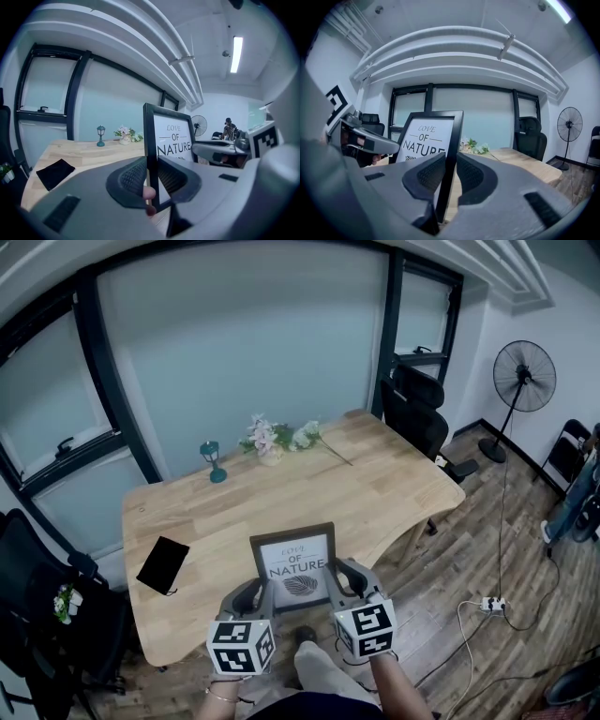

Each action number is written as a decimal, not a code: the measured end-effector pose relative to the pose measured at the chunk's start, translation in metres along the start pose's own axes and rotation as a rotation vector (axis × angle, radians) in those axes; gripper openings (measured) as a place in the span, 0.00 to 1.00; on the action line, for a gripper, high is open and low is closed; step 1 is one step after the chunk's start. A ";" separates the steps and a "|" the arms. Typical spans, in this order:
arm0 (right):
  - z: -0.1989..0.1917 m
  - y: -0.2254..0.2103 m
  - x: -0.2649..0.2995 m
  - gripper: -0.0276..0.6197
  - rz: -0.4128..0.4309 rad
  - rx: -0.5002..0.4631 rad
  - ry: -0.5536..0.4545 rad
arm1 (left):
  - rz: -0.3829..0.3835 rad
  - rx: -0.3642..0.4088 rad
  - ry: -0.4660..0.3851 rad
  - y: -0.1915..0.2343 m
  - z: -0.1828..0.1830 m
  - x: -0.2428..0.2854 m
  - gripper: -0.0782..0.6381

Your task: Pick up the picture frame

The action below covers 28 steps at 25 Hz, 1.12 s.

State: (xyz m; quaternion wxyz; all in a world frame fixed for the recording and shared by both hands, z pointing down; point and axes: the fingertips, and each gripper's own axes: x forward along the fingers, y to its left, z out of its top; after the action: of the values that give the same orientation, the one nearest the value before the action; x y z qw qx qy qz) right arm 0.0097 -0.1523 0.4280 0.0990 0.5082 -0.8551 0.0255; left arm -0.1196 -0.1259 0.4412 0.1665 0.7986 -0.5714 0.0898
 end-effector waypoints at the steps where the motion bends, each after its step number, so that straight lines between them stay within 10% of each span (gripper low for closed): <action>1: 0.002 0.001 -0.002 0.16 0.000 0.000 -0.005 | 0.000 0.002 -0.004 -0.001 0.001 -0.003 0.20; 28: 0.021 0.016 -0.064 0.16 -0.019 -0.008 -0.063 | -0.020 0.028 -0.065 -0.033 0.009 -0.057 0.20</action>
State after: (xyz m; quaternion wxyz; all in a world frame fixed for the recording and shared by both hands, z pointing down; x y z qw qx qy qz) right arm 0.0225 -0.0926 0.3961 0.0745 0.5164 -0.8531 0.0052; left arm -0.1077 -0.0696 0.4085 0.1376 0.8090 -0.5671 0.0702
